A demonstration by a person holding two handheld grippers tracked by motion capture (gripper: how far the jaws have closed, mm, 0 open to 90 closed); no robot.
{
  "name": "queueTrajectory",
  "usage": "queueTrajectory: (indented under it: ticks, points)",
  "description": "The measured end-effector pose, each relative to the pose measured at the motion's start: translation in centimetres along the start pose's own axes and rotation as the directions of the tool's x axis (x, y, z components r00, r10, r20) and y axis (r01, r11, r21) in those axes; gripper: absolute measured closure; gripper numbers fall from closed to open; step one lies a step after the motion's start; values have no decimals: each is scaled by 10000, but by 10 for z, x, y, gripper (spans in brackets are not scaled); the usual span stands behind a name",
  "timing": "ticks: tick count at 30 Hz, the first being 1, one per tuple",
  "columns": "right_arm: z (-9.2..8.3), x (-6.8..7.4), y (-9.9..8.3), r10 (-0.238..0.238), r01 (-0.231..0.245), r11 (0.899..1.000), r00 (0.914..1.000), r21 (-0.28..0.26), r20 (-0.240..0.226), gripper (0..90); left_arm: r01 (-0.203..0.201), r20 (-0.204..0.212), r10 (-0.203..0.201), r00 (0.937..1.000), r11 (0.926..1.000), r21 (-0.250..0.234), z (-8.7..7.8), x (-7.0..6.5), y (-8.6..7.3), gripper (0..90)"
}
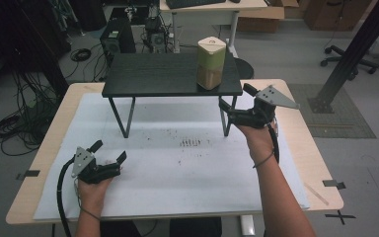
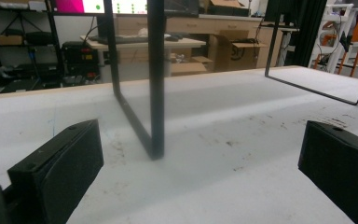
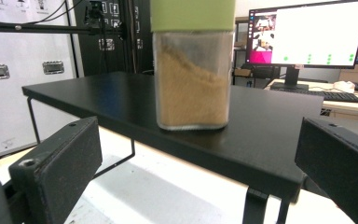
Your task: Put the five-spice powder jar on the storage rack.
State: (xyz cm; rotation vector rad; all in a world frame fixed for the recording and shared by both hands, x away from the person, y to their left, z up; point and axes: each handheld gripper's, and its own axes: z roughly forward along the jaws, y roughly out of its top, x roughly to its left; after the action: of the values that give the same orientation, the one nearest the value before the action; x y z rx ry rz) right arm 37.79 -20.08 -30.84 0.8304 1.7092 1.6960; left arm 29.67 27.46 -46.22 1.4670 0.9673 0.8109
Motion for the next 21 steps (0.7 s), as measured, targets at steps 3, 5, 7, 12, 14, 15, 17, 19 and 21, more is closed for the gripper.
queueTrajectory:
  ticks: [3,5,7,12,14,15,17,19,21]
  points:
    - [-3,2,-7,-25,25,10000,10000,30,-38,5,-14,9,14,10000,10000,0,0,0,0,2]
    - [-5,4,-13,-9,10,10000,10000,55,-53,5,-8,11,8,10000,10000,-2,0,0,0,2]
    - [-7,5,-19,-4,4,10000,10000,61,-82,6,-12,-3,12,10000,10000,-4,0,0,0,2]
    - [-12,7,-32,-16,17,10000,9999,89,-114,6,-5,0,5,10000,10000,-11,0,0,0,2]
    - [-14,9,-37,5,-4,10000,9999,88,-149,6,-12,0,12,10000,10000,-2,0,0,0,2]
    - [-15,9,-39,-5,7,10000,9999,89,-152,6,0,-2,0,10000,10000,-9,0,0,0,2]
    - [-17,11,-44,-5,7,10000,9999,86,-156,7,3,-4,-3,10000,10000,-17,0,0,0,2]
    - [-19,13,-50,13,-11,10000,9999,86,-171,8,-15,-2,15,10000,10000,-15,0,0,0,2]
    - [-21,14,-55,-5,6,10000,9999,87,-155,9,-3,13,3,10000,10000,-13,0,0,0,2]
